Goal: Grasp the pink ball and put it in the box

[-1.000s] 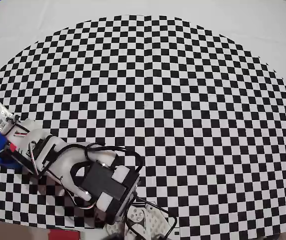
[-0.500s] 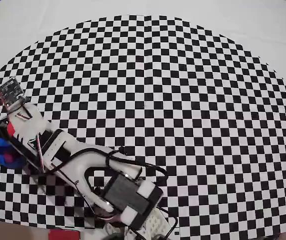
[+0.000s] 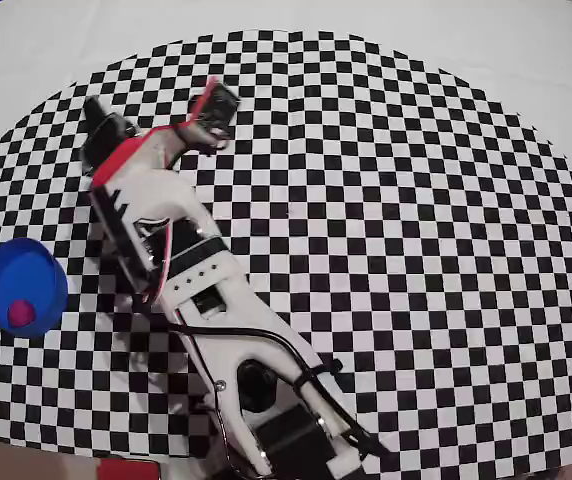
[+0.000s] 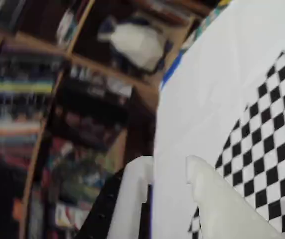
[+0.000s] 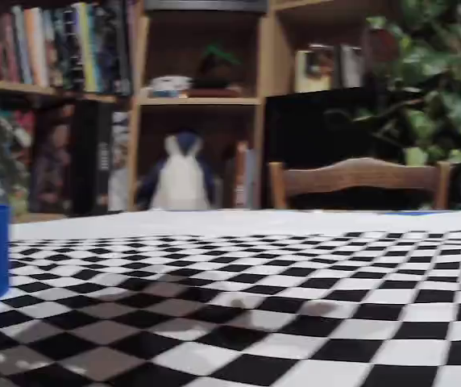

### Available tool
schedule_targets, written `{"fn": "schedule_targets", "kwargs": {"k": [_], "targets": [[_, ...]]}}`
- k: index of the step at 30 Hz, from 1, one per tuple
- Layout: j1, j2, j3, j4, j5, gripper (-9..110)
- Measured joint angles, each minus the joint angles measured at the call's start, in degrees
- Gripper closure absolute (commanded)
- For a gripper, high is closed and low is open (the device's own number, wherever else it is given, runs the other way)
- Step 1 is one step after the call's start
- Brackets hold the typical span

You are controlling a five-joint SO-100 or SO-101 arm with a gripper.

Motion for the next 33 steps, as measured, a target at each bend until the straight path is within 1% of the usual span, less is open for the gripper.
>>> {"fn": "schedule_targets", "kwargs": {"k": [2,5,7,10,18,21,23,26,33], "targets": [[4.7,3.1,0.0,6.5,5.2,101],[11.7,8.1,1.3,16.7,9.4,101],[13.5,10.7,4.1,19.7,11.5,101],[16.2,14.1,8.3,21.0,14.0,101],[17.4,21.5,17.1,21.3,21.9,101],[18.3,26.9,23.1,21.3,22.3,96],[20.1,31.4,27.6,21.3,22.4,96],[20.7,38.5,32.2,24.9,22.4,101],[22.7,50.9,40.3,30.8,22.5,101]]}}
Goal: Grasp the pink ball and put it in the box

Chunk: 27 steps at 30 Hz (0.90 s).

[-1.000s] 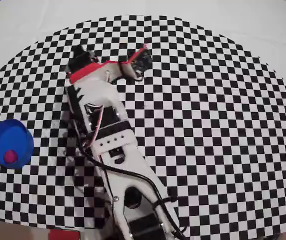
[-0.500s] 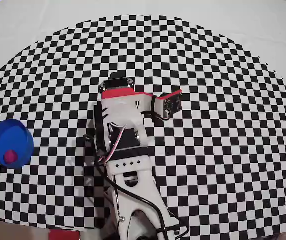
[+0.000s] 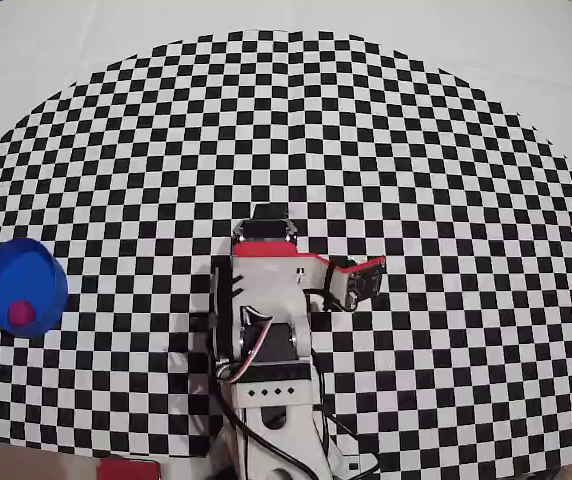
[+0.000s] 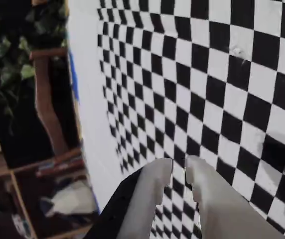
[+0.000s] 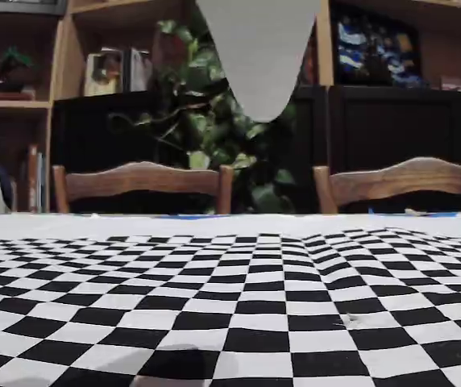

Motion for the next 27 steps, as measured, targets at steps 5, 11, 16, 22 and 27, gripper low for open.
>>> {"fn": "schedule_targets", "kwargs": {"k": [5,11,16,22,27], "targets": [[1.7,3.6,1.1,7.2,0.4,101],[2.7,3.8,1.1,12.3,0.5,101],[4.7,3.8,1.1,13.3,1.7,101],[5.0,3.8,1.1,13.3,1.8,101],[5.0,3.8,1.1,13.3,1.8,101]]}}
